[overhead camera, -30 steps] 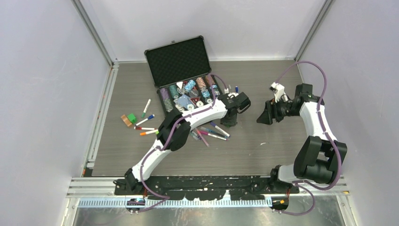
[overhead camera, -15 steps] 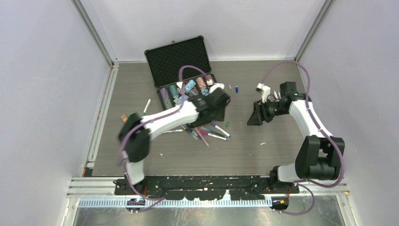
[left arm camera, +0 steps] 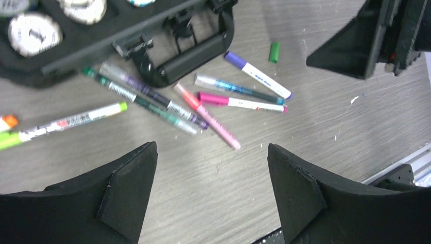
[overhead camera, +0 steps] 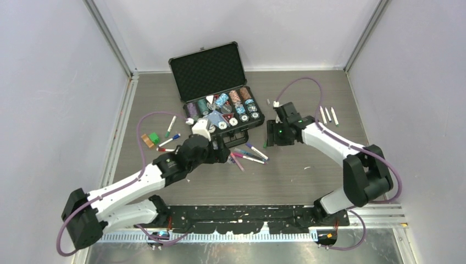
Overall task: Open the pen caps
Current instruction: Pick up the pen cap at the center of the board.
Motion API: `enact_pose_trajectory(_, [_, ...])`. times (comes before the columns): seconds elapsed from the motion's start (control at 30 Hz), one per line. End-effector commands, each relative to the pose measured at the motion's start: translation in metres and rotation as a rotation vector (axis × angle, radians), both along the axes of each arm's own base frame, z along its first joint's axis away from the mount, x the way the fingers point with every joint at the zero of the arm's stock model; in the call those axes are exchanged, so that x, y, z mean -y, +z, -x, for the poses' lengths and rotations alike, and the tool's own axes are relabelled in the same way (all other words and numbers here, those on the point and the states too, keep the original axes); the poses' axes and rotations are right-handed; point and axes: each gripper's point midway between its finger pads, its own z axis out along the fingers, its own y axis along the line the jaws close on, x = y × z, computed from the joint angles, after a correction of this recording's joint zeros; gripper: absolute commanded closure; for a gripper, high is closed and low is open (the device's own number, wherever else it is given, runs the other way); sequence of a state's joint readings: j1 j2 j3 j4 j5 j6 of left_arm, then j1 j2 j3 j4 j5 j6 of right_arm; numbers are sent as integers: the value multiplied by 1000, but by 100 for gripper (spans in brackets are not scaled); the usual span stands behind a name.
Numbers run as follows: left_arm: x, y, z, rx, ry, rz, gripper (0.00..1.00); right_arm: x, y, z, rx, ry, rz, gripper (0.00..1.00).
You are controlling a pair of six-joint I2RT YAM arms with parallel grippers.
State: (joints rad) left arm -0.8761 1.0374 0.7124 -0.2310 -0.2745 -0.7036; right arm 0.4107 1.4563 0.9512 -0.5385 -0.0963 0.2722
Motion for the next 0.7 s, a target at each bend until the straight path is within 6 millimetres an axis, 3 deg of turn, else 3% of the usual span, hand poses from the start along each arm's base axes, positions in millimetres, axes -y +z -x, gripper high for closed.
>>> enact_pose_trajectory(0.0, [-12,14,8,18,67,130,18,1,6,-45,119,-335,33,41])
enact_pose_trajectory(0.1, [-25,11,15,18,98,150,18,-12,5,-53,113,-345,17,50])
enact_pose_trajectory(0.27, [-39,9,19,32,135,159,18,-20,1,-60,111,-388,23,51])
enact_pose_trajectory(0.47, [-39,10,18,35,132,149,18,-26,-23,-54,35,-391,46,51])
enact_pose_trajectory(0.67, [-37,5,17,28,132,149,18,-29,-33,-50,13,-392,56,54])
